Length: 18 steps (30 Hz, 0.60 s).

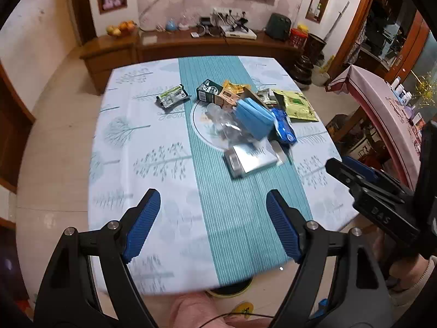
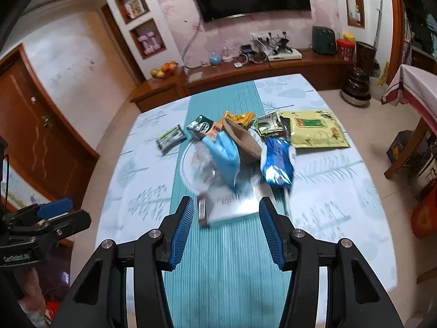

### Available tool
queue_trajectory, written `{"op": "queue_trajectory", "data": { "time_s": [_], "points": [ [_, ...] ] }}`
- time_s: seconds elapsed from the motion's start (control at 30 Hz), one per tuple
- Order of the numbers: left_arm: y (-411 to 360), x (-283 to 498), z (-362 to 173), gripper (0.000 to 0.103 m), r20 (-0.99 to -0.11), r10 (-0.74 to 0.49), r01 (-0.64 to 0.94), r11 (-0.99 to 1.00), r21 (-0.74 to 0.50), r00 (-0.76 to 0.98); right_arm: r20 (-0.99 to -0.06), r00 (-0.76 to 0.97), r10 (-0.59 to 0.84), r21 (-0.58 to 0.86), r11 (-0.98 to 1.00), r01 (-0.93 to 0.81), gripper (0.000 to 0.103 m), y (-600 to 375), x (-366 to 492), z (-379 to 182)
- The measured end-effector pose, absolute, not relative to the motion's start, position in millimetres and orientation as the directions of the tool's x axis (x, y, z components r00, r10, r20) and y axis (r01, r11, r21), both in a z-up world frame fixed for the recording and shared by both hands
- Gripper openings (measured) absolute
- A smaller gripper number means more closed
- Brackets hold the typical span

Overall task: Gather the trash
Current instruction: 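Raise both open tools back toward the remaining trash, then grasp the blue mask with the right tool while the left tool grasps the plastic bottle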

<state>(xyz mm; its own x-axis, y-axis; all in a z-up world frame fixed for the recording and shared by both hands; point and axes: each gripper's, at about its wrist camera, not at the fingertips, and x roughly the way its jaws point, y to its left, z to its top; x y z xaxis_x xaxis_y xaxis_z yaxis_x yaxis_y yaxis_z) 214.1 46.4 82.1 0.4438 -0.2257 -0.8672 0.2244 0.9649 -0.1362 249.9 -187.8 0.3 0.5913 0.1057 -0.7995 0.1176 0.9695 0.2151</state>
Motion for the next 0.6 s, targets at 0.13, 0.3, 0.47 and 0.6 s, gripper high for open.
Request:
{"op": "queue_trajectory", "data": {
  "time_s": [0.13,0.3,0.47,0.6],
  "points": [
    [61.9,284.1,57.3,0.077,-0.887,-0.276,0.254,0.949,-0.188,0.371,-0.829,0.556,0.066,0.182,0.971,0.156,0.051,-181.0,313.6,-31.7],
    [67.4,360.2,20.1,0.077,-0.906,-0.295,0.304,0.931,-0.201,0.303,-0.858,0.51,0.049,0.169,0.967,0.19,0.051,-178.9,366.2,-70.4],
    [52.8,402.6,-16.5,0.077,-0.914,-0.336,0.334,0.909,-0.251,0.227,-0.857,0.513,0.05,0.172,0.966,0.194,0.03,-179.9,379.5,-88.4],
    [36.3,424.7,-47.3,0.077,-0.912,-0.381,0.335,0.888,-0.314,0.156,-0.857,0.512,0.065,0.19,0.962,0.196,0.011,-179.3,376.1,-94.7]
  ]
}}
